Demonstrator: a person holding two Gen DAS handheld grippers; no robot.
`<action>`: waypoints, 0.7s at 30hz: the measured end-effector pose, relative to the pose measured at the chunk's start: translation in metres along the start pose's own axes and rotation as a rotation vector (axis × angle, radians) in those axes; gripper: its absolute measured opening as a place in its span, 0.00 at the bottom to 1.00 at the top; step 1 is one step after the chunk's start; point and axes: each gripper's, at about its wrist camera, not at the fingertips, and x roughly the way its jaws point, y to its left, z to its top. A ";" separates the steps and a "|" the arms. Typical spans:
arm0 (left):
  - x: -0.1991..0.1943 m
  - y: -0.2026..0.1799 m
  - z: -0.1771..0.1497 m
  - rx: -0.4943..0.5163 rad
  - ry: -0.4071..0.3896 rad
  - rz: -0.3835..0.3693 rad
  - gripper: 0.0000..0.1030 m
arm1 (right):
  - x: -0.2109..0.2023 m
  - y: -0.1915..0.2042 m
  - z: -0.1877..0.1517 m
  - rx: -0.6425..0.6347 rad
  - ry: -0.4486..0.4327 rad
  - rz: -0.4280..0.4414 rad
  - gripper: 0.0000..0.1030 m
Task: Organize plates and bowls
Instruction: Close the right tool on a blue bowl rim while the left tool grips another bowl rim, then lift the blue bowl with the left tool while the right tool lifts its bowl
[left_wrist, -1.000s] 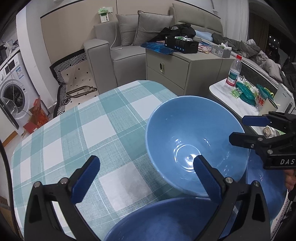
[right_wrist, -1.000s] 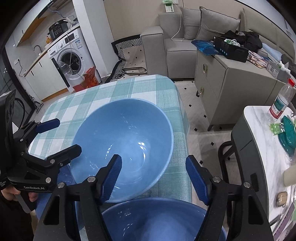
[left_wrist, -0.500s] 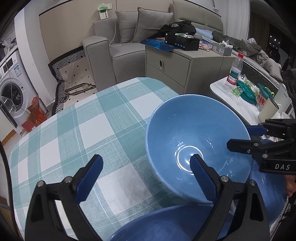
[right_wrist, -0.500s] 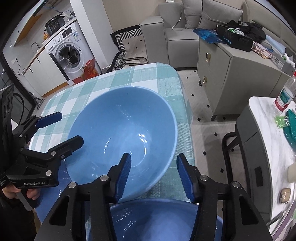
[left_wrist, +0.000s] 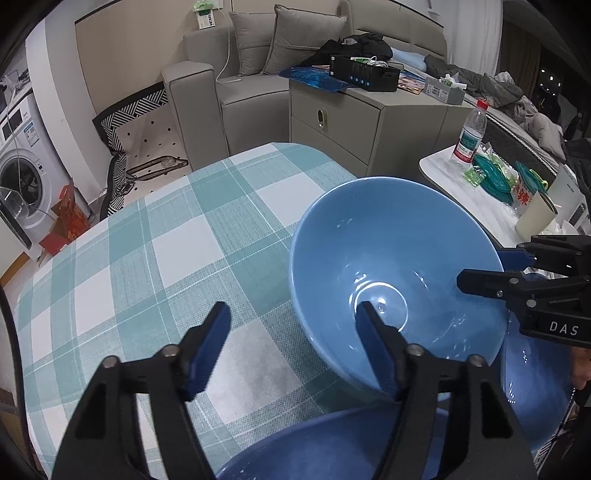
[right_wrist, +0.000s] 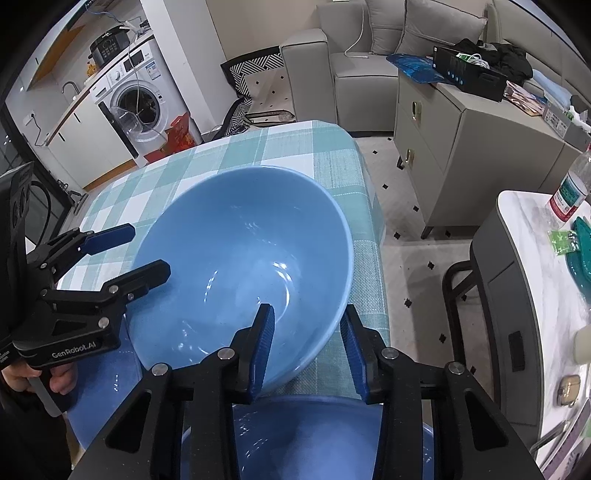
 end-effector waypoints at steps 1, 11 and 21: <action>0.001 0.000 -0.001 -0.001 0.004 -0.003 0.56 | 0.000 0.000 -0.001 0.001 0.001 -0.001 0.37; 0.001 -0.004 -0.002 0.002 0.013 -0.042 0.24 | 0.002 0.000 -0.002 -0.003 0.014 -0.003 0.26; -0.002 -0.008 0.000 0.008 0.021 -0.047 0.16 | 0.002 0.001 0.000 0.006 0.016 -0.015 0.22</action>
